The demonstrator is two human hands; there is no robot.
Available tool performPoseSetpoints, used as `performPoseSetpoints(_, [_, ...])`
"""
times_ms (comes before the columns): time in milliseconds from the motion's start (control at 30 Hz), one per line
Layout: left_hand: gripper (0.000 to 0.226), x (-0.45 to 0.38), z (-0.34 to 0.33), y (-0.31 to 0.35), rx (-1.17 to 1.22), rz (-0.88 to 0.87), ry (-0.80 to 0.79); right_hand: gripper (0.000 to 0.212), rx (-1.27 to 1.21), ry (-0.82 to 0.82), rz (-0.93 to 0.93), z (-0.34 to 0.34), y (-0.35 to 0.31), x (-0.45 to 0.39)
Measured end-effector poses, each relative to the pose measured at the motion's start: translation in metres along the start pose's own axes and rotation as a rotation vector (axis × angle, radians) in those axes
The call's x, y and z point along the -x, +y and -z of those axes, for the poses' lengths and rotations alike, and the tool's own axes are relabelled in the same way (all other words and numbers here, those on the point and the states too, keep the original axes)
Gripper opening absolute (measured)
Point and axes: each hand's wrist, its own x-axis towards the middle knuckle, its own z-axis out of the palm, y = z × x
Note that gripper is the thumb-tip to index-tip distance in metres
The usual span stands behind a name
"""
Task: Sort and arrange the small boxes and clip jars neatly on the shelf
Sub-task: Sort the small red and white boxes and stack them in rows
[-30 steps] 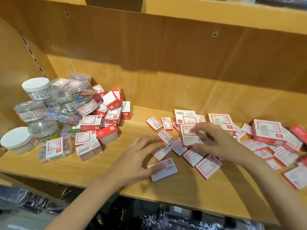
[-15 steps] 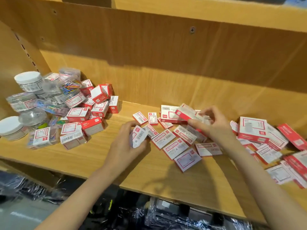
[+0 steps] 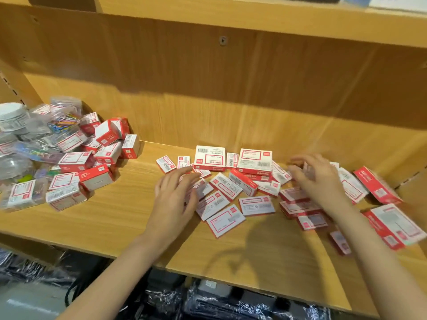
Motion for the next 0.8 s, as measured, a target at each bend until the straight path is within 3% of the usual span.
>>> performPoseSetpoints(133, [0.040,-0.007,-0.022,0.026,0.097,-0.078,-0.036,0.017,0.092,0.066,-0.037,0.044,0.035,0.028])
performPoseSetpoints(233, [0.041,-0.010,-0.040,0.051,0.146,-0.158,-0.090,0.028,0.233,0.050,-0.245,0.063,0.070,0.054])
performPoseSetpoints(300, [0.040,-0.012,-0.051,0.066,0.147,-0.237,-0.109,0.057,0.367,-0.057,-0.406,0.068,0.099,0.076])
performPoseSetpoints(367, [0.040,-0.014,-0.062,0.079,0.147,-0.289,-0.138,0.084,0.432,-0.190,-0.429,0.065,0.117,0.097])
performPoseSetpoints(400, [0.040,-0.016,-0.067,0.085,0.149,-0.306,-0.154,0.088,0.416,-0.221,-0.433,0.062,0.119,0.106])
performPoseSetpoints(533, [0.047,-0.018,-0.083,0.106,0.161,-0.399,-0.262,0.078,0.296,-0.109,-0.334,0.056,0.100,0.124])
performPoseSetpoints(700, [0.048,-0.023,-0.105,0.116,0.064,-0.504,-0.442,0.070,0.148,-0.164,-0.089,0.047,0.086,0.123])
performPoseSetpoints(800, [0.046,-0.025,-0.107,0.117,0.015,-0.499,-0.428,0.059,-0.086,-0.092,-0.155,0.059,0.083,0.103])
